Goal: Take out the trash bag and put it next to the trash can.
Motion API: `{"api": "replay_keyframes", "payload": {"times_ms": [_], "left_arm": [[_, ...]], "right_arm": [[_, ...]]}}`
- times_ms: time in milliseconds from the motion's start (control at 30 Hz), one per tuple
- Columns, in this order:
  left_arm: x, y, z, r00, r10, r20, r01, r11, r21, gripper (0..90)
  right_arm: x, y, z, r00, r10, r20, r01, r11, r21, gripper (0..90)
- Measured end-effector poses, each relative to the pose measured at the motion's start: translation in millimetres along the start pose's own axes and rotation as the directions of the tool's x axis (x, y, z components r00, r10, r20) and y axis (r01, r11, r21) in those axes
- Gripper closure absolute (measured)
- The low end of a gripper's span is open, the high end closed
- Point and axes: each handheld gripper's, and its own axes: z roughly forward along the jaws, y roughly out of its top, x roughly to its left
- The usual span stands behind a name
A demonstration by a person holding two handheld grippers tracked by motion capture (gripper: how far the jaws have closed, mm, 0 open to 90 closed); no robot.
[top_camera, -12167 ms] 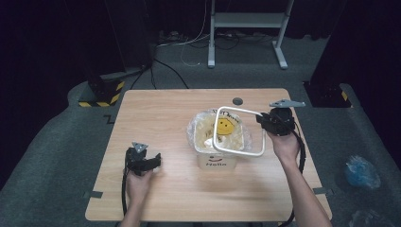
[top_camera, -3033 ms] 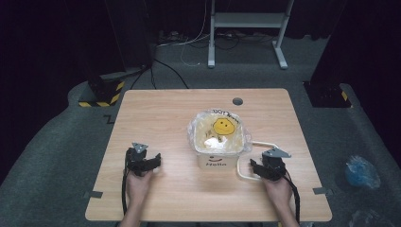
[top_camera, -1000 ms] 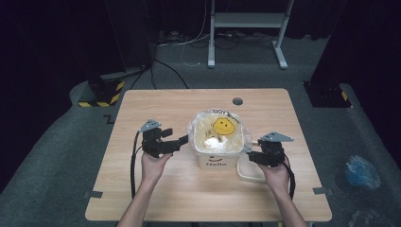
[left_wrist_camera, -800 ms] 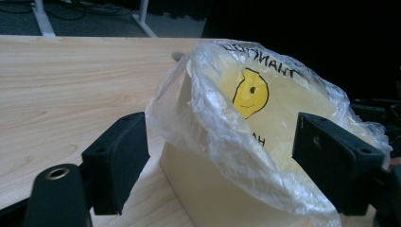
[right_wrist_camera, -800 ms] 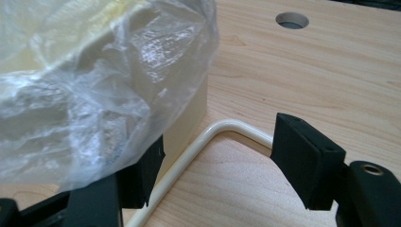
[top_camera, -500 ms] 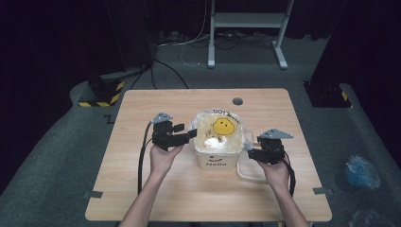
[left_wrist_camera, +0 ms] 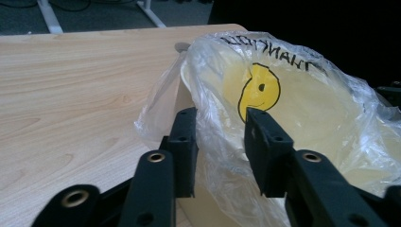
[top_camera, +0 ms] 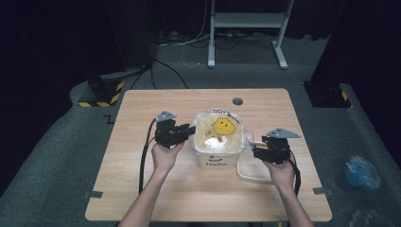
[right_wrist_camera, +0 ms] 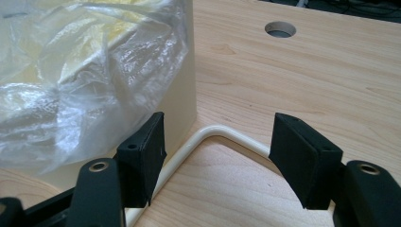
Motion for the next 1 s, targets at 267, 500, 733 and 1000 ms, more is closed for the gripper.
{"api": "replay_keyframes", "payload": {"times_ms": [267,500,733,1000], "left_arm": [[-4.2,2.6,-0.4,0.9994,0.029,-0.018,-0.029,0.9996,0.007,79.6],[-7.0,7.9,-2.6,0.9994,0.033,0.003,-0.033,0.9994,-0.006,88.7],[-9.2,12.6,-3.7,0.9991,0.04,0.011,-0.04,0.999,-0.017,89.3],[-7.8,13.1,-6.0,0.9993,0.035,0.014,-0.035,0.9992,-0.019,89.3]], "right_arm": [[-7.3,3.7,-10.0,1.0,0.006,0.005,-0.006,1.0,-0.016,37.4],[-11.3,13.4,-18.5,0.9996,0.026,0.007,-0.026,0.999,-0.03,37.5],[-14.3,22.8,-29.3,0.9994,0.033,0.011,-0.033,0.998,-0.055,38.2],[2.9,42.0,-29.7,0.9991,-0.014,-0.041,0.011,0.998,-0.065,40.1]]}}
